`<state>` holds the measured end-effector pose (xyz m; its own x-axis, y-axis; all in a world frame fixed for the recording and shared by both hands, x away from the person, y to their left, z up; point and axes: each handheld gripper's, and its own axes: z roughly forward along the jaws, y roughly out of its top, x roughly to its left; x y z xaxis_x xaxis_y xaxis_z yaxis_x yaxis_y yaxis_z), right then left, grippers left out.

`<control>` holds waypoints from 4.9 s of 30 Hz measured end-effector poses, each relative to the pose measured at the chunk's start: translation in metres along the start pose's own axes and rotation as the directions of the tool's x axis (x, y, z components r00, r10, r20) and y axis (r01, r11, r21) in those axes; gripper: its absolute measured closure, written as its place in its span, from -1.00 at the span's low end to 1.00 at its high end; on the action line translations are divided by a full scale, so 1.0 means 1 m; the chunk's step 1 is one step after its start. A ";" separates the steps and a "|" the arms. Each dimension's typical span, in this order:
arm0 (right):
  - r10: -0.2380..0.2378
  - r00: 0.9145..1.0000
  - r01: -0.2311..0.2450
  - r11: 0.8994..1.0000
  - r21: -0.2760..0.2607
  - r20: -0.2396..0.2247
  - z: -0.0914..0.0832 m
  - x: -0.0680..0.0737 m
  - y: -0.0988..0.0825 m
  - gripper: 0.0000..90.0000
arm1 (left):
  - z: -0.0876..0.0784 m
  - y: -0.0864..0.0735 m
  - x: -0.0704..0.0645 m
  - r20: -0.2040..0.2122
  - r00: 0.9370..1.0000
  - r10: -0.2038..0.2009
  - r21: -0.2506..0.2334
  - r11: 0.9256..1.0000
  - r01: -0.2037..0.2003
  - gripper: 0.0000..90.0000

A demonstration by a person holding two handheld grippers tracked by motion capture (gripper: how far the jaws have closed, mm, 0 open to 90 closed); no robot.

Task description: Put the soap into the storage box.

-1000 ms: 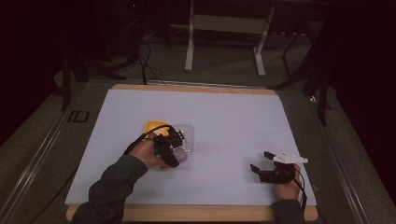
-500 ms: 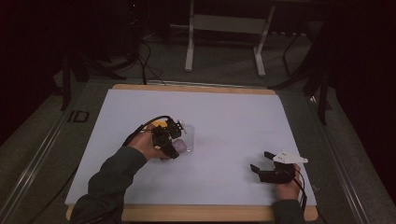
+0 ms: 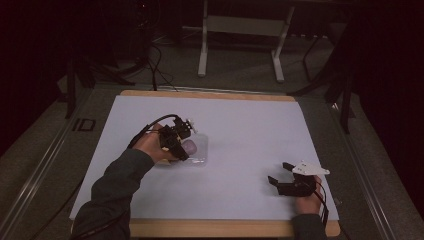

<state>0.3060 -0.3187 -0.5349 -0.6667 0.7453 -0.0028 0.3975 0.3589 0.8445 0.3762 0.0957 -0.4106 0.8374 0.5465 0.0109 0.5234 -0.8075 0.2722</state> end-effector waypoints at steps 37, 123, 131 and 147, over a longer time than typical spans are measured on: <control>-0.001 1.000 0.001 1.000 0.003 -0.002 0.000 0.000 0.000 -0.63 | -0.004 -0.005 0.046 -0.019 0.987 -0.161 -0.049 0.986 0.160 0.12; -0.010 1.000 0.010 1.000 0.017 -0.001 0.002 0.000 0.001 -0.63 | 0.039 -0.022 0.080 -0.039 0.916 -0.400 -0.020 0.917 0.399 0.11; -0.011 1.000 0.011 1.000 0.018 0.000 0.002 0.001 0.001 -0.63 | 0.045 -0.023 0.081 -0.042 0.911 -0.409 -0.010 0.912 0.409 0.11; -0.013 1.000 0.013 1.000 0.018 0.000 0.002 0.001 0.001 -0.63 | 0.055 -0.028 0.082 -0.049 0.901 -0.430 0.017 0.902 0.432 0.11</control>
<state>0.3071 -0.3167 -0.5353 -0.6721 0.7404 -0.0140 0.4002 0.3790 0.8344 0.4391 0.1515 -0.4701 0.5219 0.8509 -0.0603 0.8360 -0.4961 0.2343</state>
